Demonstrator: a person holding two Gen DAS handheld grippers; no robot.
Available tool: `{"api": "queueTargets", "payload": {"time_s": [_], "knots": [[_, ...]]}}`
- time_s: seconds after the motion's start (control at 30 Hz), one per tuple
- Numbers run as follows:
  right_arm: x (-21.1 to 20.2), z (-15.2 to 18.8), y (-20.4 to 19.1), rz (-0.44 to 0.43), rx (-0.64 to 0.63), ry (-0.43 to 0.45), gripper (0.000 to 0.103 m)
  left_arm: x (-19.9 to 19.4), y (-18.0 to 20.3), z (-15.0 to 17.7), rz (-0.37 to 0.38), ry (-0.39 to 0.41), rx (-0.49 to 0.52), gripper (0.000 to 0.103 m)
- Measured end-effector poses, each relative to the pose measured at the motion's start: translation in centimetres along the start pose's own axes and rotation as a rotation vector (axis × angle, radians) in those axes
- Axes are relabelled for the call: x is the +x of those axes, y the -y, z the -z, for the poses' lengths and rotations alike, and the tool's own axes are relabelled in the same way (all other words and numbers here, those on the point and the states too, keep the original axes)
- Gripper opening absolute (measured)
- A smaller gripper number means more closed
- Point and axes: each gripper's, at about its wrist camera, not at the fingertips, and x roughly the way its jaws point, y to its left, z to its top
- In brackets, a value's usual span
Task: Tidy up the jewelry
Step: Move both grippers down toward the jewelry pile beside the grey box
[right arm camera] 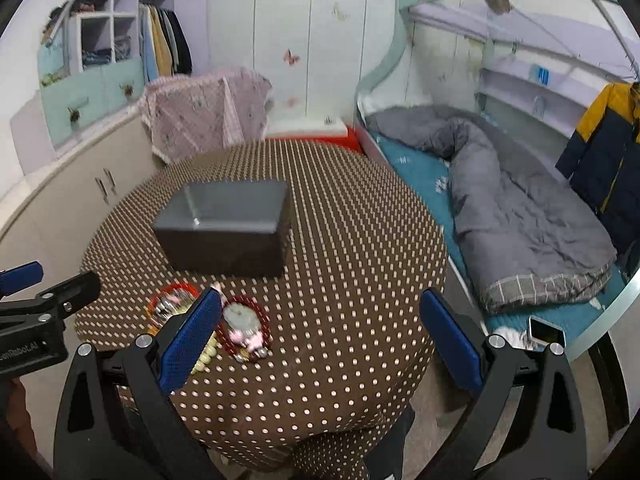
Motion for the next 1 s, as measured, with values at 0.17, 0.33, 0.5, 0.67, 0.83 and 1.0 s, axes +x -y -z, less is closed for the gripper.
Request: {"api": "queueTargets", "payload": {"time_s": [0.17,0.33,0.5,0.67,0.83,1.0], "knots": [[2.9,0.7,0.4,0.024,0.01,-0.103,0.095,2.7,-0.4,0.7,-0.003,-0.106,-0.002,0.097],[5.0,1.5,0.8,0.037,0.012,-0.173,0.095,5.3,-0.6,1.1,-0.001,-0.188,-0.005,0.097],[6.5,1.6,1.0,0.035,0.009,-0.223,0.095,7.1,-0.6,1.6,0.009,-0.253,-0.006,0.097],[7.1,1.5,1.0,0.02,0.003,-0.233,0.095,8.1,-0.2,2.0,0.025,-0.271,0.003,0.097],[8.0,1.7,0.4,0.021,-0.014,-0.255,0.095,9.1,0.7,2.6,0.049,-0.301,0.034,0.097],[8.2,1.7,0.3,0.034,-0.015,-0.247,0.095,9.5,1.1,3.0,0.074,-0.284,0.045,0.096]]}}
